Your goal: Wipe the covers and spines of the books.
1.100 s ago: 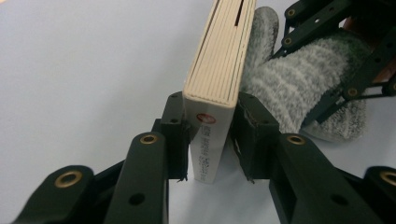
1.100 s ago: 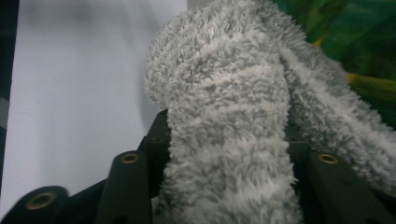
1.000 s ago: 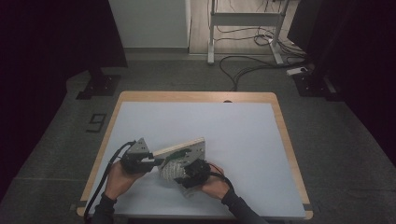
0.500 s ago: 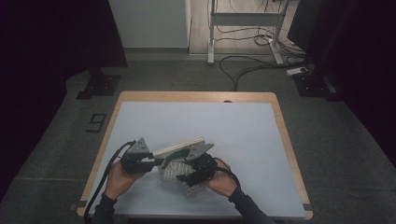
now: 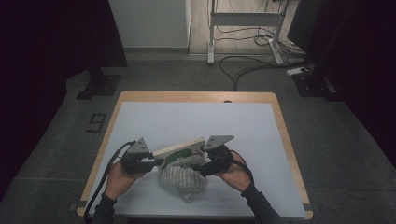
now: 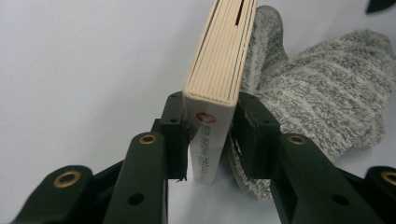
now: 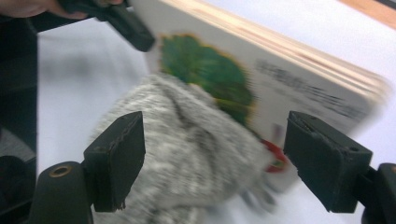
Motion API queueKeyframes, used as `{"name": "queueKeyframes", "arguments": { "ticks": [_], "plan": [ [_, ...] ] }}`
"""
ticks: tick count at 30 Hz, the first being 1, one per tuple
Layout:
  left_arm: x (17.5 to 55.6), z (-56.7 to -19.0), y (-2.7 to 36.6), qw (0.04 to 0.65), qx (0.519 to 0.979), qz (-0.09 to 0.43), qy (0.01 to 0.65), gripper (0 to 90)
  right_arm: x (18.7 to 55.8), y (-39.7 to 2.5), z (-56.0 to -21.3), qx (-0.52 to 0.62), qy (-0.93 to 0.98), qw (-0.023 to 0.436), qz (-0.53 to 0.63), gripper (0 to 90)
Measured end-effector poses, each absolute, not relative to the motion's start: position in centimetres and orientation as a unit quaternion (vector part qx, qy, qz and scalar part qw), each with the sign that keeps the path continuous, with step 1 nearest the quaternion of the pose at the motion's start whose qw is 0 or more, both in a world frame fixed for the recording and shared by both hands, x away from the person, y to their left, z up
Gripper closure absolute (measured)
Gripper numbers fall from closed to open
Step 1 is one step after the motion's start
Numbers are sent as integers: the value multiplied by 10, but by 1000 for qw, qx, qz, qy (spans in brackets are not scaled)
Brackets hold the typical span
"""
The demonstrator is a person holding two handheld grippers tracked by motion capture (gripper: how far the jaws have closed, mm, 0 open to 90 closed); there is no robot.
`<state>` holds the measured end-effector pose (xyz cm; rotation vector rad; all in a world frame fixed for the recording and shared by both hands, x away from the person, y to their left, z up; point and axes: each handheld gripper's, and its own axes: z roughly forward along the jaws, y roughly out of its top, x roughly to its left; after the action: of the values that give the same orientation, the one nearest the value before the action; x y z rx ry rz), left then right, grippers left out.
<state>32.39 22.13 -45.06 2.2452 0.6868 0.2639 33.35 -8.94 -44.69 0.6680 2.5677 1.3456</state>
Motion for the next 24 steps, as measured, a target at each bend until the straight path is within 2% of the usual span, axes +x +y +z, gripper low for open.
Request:
{"name": "queueKeyframes", "arguments": {
  "ticks": [12,19,24],
  "plan": [
    [324,-451,222,379,880,101,268,661,368,-111,-456,297,835,68,459,192],
    [324,-453,221,374,881,105,270,646,376,-98,-457,283,841,96,452,346],
    [322,-455,227,378,876,104,280,610,379,-94,-458,274,843,93,454,468]
  ]
}}
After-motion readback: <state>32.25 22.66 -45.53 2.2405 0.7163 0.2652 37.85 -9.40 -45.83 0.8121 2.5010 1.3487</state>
